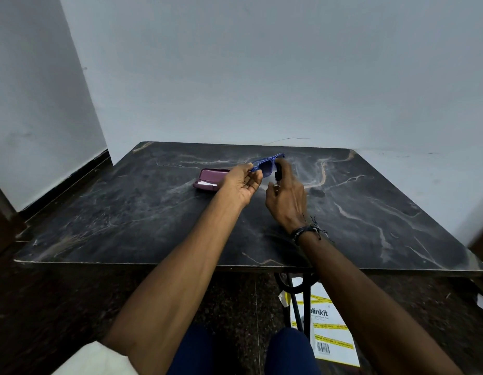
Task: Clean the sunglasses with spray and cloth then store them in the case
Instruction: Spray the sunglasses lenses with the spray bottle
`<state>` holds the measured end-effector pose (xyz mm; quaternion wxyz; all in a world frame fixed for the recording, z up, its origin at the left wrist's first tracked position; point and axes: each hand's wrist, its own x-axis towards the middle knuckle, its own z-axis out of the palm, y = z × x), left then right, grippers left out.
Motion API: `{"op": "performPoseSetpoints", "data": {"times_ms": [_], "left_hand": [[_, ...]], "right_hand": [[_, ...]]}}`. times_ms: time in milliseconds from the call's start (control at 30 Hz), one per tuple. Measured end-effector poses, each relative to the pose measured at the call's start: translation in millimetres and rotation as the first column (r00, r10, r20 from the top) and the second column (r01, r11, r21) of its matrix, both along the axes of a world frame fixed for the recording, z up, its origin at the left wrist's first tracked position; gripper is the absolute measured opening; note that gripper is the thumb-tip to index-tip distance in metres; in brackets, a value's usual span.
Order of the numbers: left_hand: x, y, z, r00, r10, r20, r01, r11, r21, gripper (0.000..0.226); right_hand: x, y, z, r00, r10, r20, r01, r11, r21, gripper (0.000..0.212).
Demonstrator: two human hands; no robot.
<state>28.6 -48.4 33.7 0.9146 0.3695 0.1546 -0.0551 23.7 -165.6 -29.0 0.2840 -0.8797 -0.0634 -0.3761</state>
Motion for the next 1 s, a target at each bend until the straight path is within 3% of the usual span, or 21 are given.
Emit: {"op": "performPoseSetpoints", "data": {"times_ms": [300,567,833,1000], "left_hand": [[-4,-1,1,1.000,0.000,-0.006,0.000,1.000,-0.001,0.019],[-6,5,0,0.999,-0.040,-0.021,0.040,0.999,0.028,0.019],[-10,4,2,0.997,-0.075,-0.024,0.076,0.997,0.034,0.017],[-12,3,2,0.996,-0.081,-0.036,0.083,0.996,0.031,0.017]], "right_hand": [[-2,-5,5,0.999,0.031,0.033,-0.031,1.000,0.001,0.055],[11,-30,16,0.999,-0.045,-0.030,0.049,0.987,0.150,0.062],[11,-36,5,0.993,-0.077,-0.086,0.082,0.995,0.056,0.052],[13,-35,1,0.995,-0.091,-0.049,0.094,0.993,0.074,0.061]]}}
